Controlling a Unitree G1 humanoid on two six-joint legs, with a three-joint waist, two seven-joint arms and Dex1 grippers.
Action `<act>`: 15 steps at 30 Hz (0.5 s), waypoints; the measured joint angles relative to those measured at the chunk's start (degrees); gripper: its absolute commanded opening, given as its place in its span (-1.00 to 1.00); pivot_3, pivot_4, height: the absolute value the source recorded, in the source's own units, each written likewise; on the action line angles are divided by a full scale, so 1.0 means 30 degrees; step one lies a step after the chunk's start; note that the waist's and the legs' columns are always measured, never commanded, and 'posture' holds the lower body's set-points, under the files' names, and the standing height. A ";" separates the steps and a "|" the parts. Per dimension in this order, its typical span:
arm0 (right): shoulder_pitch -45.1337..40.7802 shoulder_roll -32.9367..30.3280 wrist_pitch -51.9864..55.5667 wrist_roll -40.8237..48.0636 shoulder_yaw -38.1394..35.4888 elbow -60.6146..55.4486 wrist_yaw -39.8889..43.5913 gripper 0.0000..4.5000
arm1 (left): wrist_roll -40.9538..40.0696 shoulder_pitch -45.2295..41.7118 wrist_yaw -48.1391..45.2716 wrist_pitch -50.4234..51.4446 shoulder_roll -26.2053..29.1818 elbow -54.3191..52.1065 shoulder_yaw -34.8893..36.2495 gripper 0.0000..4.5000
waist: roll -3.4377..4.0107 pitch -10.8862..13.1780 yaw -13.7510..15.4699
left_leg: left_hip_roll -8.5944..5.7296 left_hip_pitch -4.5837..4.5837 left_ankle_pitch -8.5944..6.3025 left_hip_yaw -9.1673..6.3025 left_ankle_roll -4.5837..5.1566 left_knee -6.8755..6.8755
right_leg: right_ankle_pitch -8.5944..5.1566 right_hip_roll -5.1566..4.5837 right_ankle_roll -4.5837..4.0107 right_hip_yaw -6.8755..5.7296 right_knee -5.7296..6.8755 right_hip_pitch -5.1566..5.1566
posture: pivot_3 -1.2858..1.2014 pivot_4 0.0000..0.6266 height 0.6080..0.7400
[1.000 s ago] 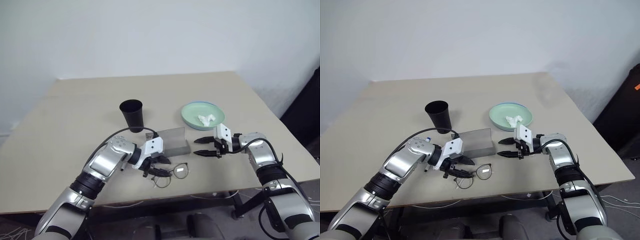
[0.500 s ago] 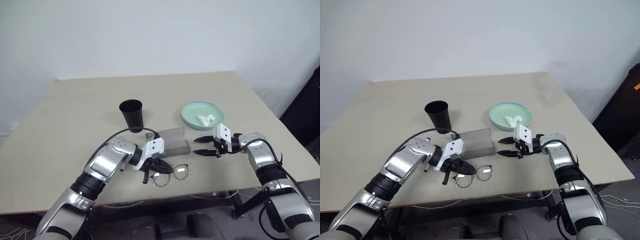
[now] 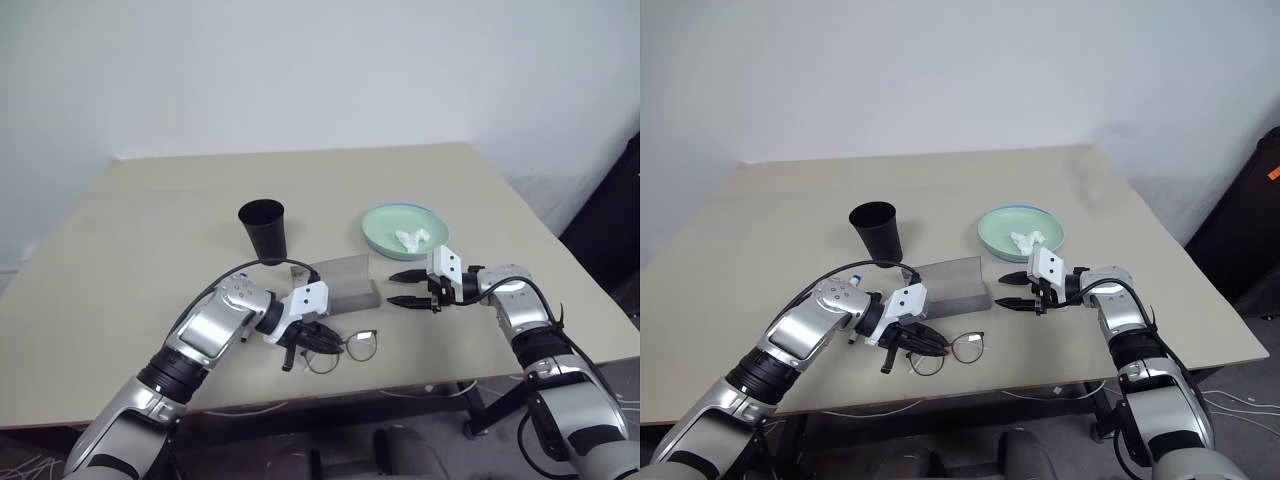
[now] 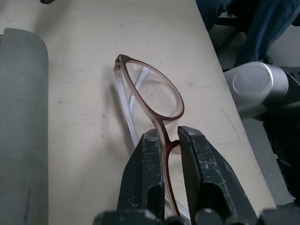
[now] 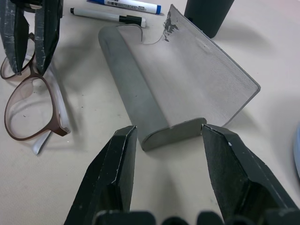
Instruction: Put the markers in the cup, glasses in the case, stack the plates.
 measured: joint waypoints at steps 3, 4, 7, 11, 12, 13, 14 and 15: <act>-0.0207 0.0019 -0.0089 -0.0102 0.0011 0.0179 -0.0081 0.05 | -0.0250 -0.0103 -0.0367 0.0002 -0.0002 -0.0488 0.0004 -1.00 | 0.0006 -0.0007 0.0003 | -0.0004 0.0013 0.0000 0.0001 0.0000 0.0000 | 0.0000 -0.0004 0.0000 0.0002 0.0000 0.0016 | 0.03 -1.00 0.88; -0.0255 0.0029 -0.0150 -0.0106 0.0013 0.0204 -0.0091 0.05 | -0.0250 -0.0103 -0.0382 0.0006 -0.0001 -0.0504 0.0000 -1.00 | 0.0007 -0.0008 0.0003 | -0.0004 0.0015 0.0000 0.0001 0.0000 0.0000 | 0.0000 -0.0002 0.0000 0.0003 -0.0001 0.0019 | 0.03 -1.00 0.88; -0.0261 0.0036 -0.0300 -0.0110 0.0015 0.0345 -0.0119 0.05 | -0.0258 -0.0103 -0.0380 0.0007 -0.0001 -0.0504 0.0004 -1.00 | 0.0003 -0.0010 0.0003 | -0.0002 0.0023 0.0006 -0.0001 0.0008 0.0006 | 0.0000 -0.0001 -0.0001 0.0003 0.0001 0.0029 | 0.03 -1.00 0.88; -0.0263 0.0038 -0.0386 -0.0117 0.0016 0.0443 -0.0150 0.05 | -0.0292 -0.0103 -0.0366 0.0006 0.0000 -0.0475 0.0036 -1.00 | 0.0004 -0.0010 0.0001 | -0.0001 0.0022 0.0007 0.0003 0.0011 0.0013 | 0.0000 -0.0002 0.0000 0.0005 0.0001 0.0028 | 0.03 -1.00 0.88; -0.0274 0.0043 -0.0399 -0.0118 0.0016 0.0455 -0.0181 0.05 | -0.0342 -0.0104 -0.0361 0.0006 0.0001 -0.0453 0.0045 -1.00 | 0.0004 -0.0010 0.0002 | -0.0001 0.0021 0.0007 0.0001 0.0011 0.0015 | 0.0000 -0.0002 0.0000 0.0006 0.0003 0.0028 | 0.03 -1.00 0.88; -0.0294 0.0049 -0.0409 -0.0119 0.0016 0.0475 -0.0220 0.05 | -0.0380 -0.0103 -0.0359 0.0007 0.0000 -0.0442 0.0054 -1.00 | 0.0003 -0.0010 0.0003 | -0.0002 0.0019 0.0008 0.0001 0.0011 0.0017 | 0.0000 -0.0002 0.0000 0.0006 0.0002 0.0028 | 0.03 -1.00 0.88; -0.0323 0.0054 -0.0423 -0.0120 0.0017 0.0509 -0.0248 0.05 | -0.0454 -0.0104 -0.0354 0.0034 -0.0004 -0.0423 0.0083 -1.00 | 0.0003 -0.0010 0.0003 | -0.0002 0.0017 0.0007 0.0002 0.0011 0.0018 | 0.0000 -0.0002 0.0000 0.0006 0.0002 0.0027 | 0.03 -1.00 0.88; -0.0361 0.0056 -0.0446 -0.0121 0.0018 0.0584 -0.0278 0.05 | -0.0539 -0.0115 -0.0338 0.0113 -0.0041 -0.0360 0.0153 -1.00 | 0.0004 -0.0010 0.0003 | -0.0001 0.0014 0.0008 0.0002 0.0011 0.0020 | 0.0000 -0.0002 0.0000 0.0006 0.0001 0.0024 | 0.03 -1.00 0.88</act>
